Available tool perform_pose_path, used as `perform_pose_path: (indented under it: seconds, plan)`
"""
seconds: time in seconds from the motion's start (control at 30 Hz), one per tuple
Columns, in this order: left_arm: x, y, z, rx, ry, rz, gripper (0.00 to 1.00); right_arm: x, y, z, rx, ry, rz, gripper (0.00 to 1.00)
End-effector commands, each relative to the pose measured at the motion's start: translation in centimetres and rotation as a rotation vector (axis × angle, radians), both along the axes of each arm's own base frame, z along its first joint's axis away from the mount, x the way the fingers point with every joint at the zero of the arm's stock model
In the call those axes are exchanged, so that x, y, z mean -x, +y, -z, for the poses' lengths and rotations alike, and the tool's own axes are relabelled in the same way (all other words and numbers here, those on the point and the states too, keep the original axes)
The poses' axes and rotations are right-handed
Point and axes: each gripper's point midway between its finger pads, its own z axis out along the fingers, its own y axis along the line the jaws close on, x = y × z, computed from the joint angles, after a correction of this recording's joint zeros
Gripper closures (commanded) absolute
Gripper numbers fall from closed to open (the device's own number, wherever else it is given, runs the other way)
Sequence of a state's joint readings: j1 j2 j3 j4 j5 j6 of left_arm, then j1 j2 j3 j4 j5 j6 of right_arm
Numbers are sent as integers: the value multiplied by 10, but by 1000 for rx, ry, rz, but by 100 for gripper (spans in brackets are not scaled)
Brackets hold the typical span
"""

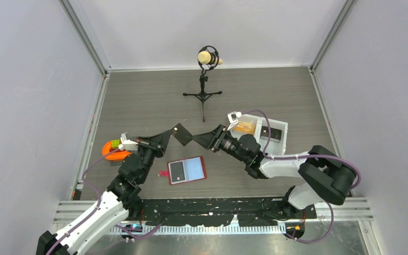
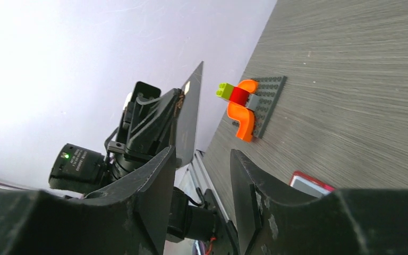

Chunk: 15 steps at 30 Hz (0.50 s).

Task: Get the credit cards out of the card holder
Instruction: Place the credit card in the storage box.

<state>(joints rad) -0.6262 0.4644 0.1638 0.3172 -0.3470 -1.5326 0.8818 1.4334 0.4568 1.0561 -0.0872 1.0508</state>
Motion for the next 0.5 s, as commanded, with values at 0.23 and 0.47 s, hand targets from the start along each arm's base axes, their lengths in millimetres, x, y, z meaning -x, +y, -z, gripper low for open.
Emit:
perform_pose_path:
  seconds: [0.23, 0.47]
  plan:
    - [-4, 10, -4, 66, -24, -60, 100, -5, 21, -41, -137, -69, -7, 70]
    - [-1, 13, 5, 12, -2, -63, 77, -9, 5, -43, -71, -161, -22, 95]
